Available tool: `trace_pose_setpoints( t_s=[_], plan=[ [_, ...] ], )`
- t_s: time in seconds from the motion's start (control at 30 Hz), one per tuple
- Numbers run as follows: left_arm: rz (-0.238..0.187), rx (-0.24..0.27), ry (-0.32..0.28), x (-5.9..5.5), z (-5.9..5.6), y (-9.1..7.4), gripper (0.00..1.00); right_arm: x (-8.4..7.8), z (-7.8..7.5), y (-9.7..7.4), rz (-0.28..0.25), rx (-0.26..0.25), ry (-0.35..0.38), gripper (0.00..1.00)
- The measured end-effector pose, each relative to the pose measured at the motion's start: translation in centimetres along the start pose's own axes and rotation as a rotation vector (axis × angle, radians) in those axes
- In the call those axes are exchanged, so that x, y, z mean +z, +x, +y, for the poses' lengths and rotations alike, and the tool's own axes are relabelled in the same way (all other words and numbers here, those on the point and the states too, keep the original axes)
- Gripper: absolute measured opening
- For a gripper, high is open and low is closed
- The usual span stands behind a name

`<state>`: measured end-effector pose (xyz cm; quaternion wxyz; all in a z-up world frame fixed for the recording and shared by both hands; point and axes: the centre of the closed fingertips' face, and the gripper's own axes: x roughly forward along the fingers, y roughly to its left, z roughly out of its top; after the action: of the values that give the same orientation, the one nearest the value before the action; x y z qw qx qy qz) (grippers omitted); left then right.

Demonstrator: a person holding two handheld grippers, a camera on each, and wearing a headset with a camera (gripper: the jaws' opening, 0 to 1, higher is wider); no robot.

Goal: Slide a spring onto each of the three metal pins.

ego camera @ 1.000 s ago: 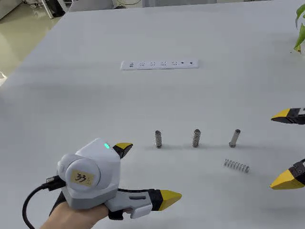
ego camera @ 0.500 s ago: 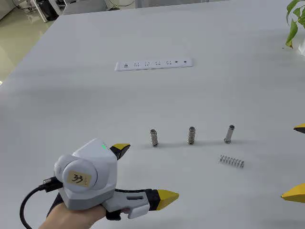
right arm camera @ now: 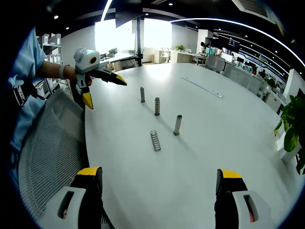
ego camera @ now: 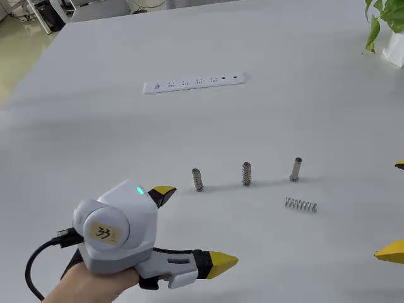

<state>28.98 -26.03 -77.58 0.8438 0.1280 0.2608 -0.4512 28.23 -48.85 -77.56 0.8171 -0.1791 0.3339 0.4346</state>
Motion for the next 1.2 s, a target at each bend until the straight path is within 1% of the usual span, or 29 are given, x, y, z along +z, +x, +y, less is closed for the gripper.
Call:
trace_pose_setpoints(
  t_s=[0.03,0.1,0.23,0.4,0.53,0.57,0.63,0.73,0.87,0.97,1.07,1.2],
  plan=[
    [-0.001,-0.01,0.008,0.2,-0.2,0.2,0.94,0.0,0.0,0.0,-0.001,0.0,0.001,0.99],
    [0.009,-0.043,0.032,0.5,-0.7,0.7,0.94,-0.1,0.1,0.0,-0.003,0.003,0.005,0.99],
    [0.026,-0.104,0.097,1.4,-1.7,1.7,0.94,-0.2,0.2,0.1,-0.01,0.0,0.014,0.99],
    [0.043,-0.152,0.145,2.2,-2.2,3.3,0.93,-0.2,0.6,0.3,-0.02,0.001,0.025,0.99],
    [0.058,-0.196,0.19,2.6,-2.6,4.4,0.92,-0.2,0.9,0.4,-0.023,0.003,0.03,0.99],
    [0.076,-0.228,0.216,2.5,-3.0,4.6,0.93,-0.2,0.8,0.4,-0.026,0.001,0.034,0.99],
    [0.086,-0.229,0.246,2.5,-2.9,5.1,0.93,-0.2,0.8,0.4,-0.034,-0.001,0.047,0.99],
    [0.091,-0.249,0.247,2.8,-3.0,5.9,0.92,-0.3,1.0,0.5,-0.038,-0.002,0.053,0.99],
    [0.095,-0.27,0.265,3.0,-3.2,6.8,0.91,-0.3,1.1,0.5,-0.039,-0.002,0.058,0.99],
    [0.105,-0.29,0.279,3.0,-3.6,7.4,0.88,-0.4,1.1,0.5,-0.042,-0.004,0.062,0.99],
    [0.105,-0.306,0.294,3.1,-3.9,8.2,0.87,-0.6,1.1,0.5,-0.041,-0.006,0.07,0.99],
    [0.102,-0.321,0.291,3.4,-4.1,9.0,0.84,-1.0,1.4,0.5,-0.04,-0.006,0.083,0.99]
  ],
)
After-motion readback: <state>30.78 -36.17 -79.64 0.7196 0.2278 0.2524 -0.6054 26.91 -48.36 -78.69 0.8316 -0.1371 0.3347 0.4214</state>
